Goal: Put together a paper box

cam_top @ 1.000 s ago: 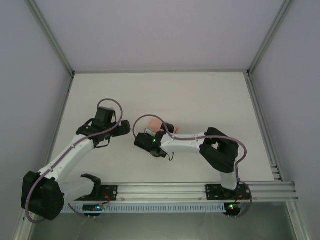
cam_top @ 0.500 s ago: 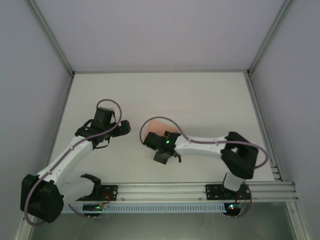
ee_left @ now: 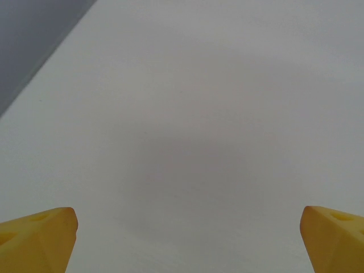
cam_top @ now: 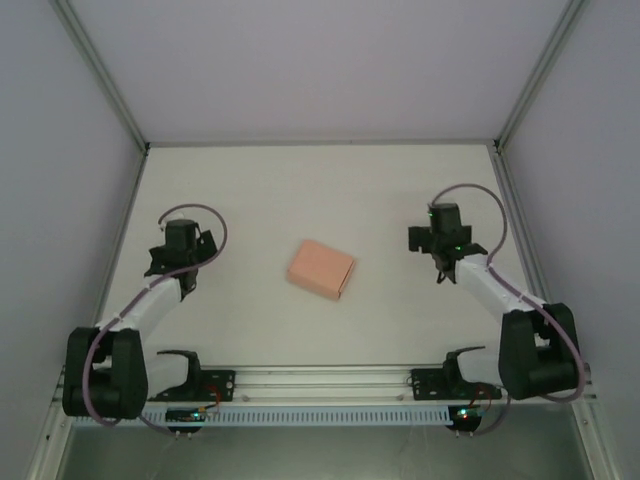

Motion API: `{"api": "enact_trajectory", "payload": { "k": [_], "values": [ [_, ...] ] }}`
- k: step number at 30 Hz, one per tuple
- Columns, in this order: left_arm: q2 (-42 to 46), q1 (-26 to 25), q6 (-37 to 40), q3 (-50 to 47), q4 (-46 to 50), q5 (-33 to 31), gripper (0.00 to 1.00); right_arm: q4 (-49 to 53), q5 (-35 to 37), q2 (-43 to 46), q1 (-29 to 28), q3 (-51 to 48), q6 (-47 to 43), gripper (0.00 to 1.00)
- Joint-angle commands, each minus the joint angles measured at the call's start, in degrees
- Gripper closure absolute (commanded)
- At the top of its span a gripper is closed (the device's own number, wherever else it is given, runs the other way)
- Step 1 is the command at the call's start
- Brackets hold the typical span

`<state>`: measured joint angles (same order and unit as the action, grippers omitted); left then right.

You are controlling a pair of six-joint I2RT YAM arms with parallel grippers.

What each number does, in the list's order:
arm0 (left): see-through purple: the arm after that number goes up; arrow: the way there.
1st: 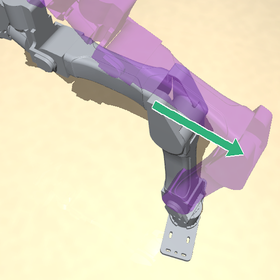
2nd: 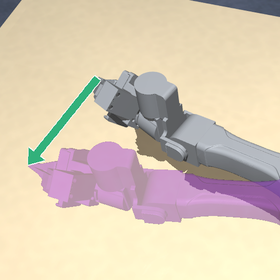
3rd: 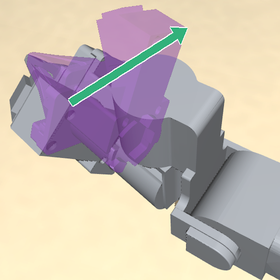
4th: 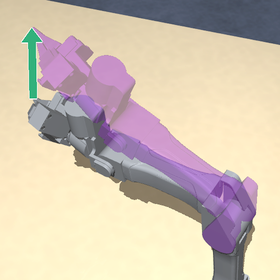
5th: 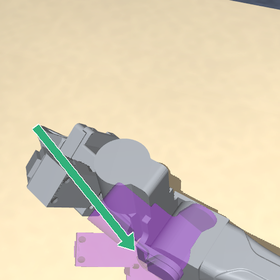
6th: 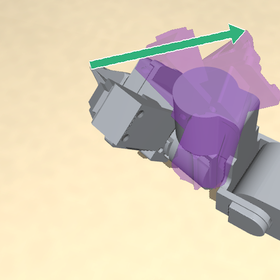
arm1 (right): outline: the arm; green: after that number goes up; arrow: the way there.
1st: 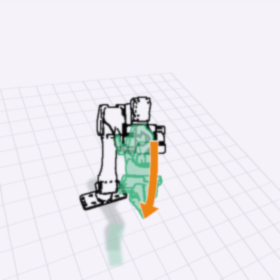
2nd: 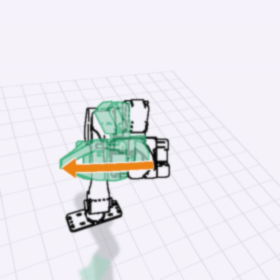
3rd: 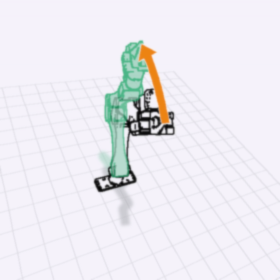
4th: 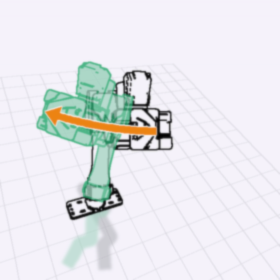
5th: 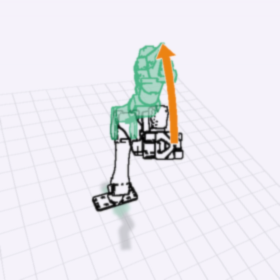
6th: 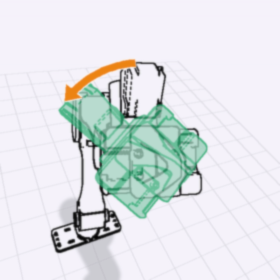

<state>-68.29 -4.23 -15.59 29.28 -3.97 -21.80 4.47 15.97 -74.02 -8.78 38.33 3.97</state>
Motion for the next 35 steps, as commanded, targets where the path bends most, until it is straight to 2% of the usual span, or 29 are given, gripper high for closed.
{"api": "enact_trajectory", "payload": {
  "k": [1,4,6,7,8,10,12,13,14,15,17,19,31,35],
  "values": [
    [-2.79,1.72,7.42,-3.64,-19.75,0.51,0.0,-14.48,-7.02,-1.83,4.32,-4.0,2.15,0.01],
    [-6.58,2.07,9.82,-5.85,-28.25,1.54,0.0,-32.04,-12.01,-4.67,7.28,-10.82,-0.2,0.01],
    [-9.1,2.46,10.76,-7.97,-36.22,2.45,0.0,-48.7,-11.63,-8.19,7.99,-16.27,-1.89,0.01],
    [-8.97,2.49,10.54,-7.62,-35.52,3.74,0.01,-50.47,-13.28,-9.48,8.97,-17.23,-2.11,0.01],
    [-9.65,2.96,10.83,-8.45,-39.2,6.43,0.01,-53.58,-16.27,-11.5,9.83,-18.05,-2.11,0.01],
    [-11.32,3.23,14.19,-8.95,-42.93,11.85,0.01,-63.92,-19.28,-16.42,10.35,-19.92,-0.9,0.01],
    [-17.23,3.51,14.91,-10.53,-51.34,13.98,0.0,-55.24,-19.71,-13.23,10.65,-18.69,-3.97,0.01],
    [-22.11,3.88,15.67,-11.23,-59.86,13.88,0.01,-54.45,-19.55,-13.89,10.93,-17.64,-3.57,0.01],
    [-21.31,4.18,14.66,-10.39,-56.17,13.8,0.01,-55.74,-18.67,-15.27,10.97,-17.15,-1.51,0.01],
    [-18.38,5.37,13.13,-8.35,-47.07,16.07,0.01,-55.43,-17.66,-15.01,10.47,-17.0,-1.08,0.01],
    [-20.18,6.14,13.49,-9.84,-52.95,18.65,0.0,-53.74,-17.44,-14.63,10.32,-16.64,-3.0,0.01],
    [-19.99,6.06,13.68,-8.9,-50.68,18.51,0.0,-55.26,-17.54,-14.79,10.1,-16.98,-1.95,0.01],
    [-19.99,5.9,13.77,-9.06,-50.79,18.2,0.0,-54.52,-15.18,-14.82,9.54,-16.6,-2.43,0.01],
    [-19.85,5.87,13.7,-9.08,-50.83,18.21,0.01,-54.39,-16.72,-14.7,9.41,-16.72,-2.38,0.01]
  ]
}}
